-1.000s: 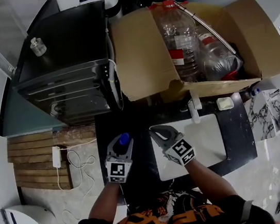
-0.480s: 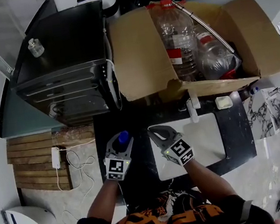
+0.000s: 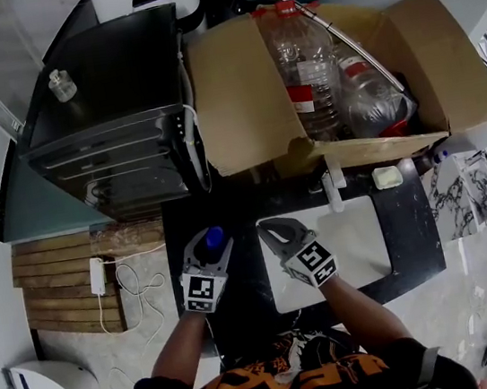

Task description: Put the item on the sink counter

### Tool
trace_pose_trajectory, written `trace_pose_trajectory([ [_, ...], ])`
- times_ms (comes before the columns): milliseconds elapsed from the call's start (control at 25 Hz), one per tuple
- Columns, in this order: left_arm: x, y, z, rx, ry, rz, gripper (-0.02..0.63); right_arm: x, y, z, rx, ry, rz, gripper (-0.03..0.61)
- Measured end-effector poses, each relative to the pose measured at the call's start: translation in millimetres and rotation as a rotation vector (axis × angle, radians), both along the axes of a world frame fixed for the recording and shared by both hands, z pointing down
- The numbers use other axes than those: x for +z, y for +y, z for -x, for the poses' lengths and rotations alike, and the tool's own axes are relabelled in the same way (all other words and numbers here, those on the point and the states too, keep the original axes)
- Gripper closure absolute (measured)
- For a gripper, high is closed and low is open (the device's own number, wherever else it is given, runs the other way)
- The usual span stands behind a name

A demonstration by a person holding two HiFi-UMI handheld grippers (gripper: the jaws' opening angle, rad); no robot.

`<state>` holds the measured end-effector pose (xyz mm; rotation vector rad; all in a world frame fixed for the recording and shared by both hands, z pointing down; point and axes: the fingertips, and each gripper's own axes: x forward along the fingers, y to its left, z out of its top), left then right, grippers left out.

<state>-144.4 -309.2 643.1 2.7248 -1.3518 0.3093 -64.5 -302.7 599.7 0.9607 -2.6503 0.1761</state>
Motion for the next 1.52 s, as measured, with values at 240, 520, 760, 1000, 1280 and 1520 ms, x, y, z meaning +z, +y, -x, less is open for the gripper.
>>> trace_pose_trajectory([
  [240,-14.9,2.7,4.5,-0.022,0.023,-0.028,0.383,-6.7,0.8,-2.5,0.01,-0.01,-0.017,0.545],
  [520,-40.8,4.9,2.7,-0.013,0.05,-0.074,0.383,-15.8,4.4,-1.7,0.016,-0.021,-0.034,0.545],
  [760,-77.6,12.6,7.1,-0.019,0.08,-0.134,0.374,-39.2,11.9,-4.6,0.02,-0.046,-0.073,0.545],
  [1000,-116.4,26.1,1.7,0.019,0.115,-0.169,0.388,-73.7,22.7,-7.1,0.026,-0.09,-0.124,0.545],
  [1280,-139.0,51.4,-6.2,0.031,0.11,-0.192,0.474,-96.7,45.6,-13.6,0.022,-0.121,-0.153,0.548],
  [1520,-153.7,69.9,-4.2,0.026,0.109,-0.198,0.597,-112.9,57.7,-27.1,0.046,-0.163,-0.172,0.563],
])
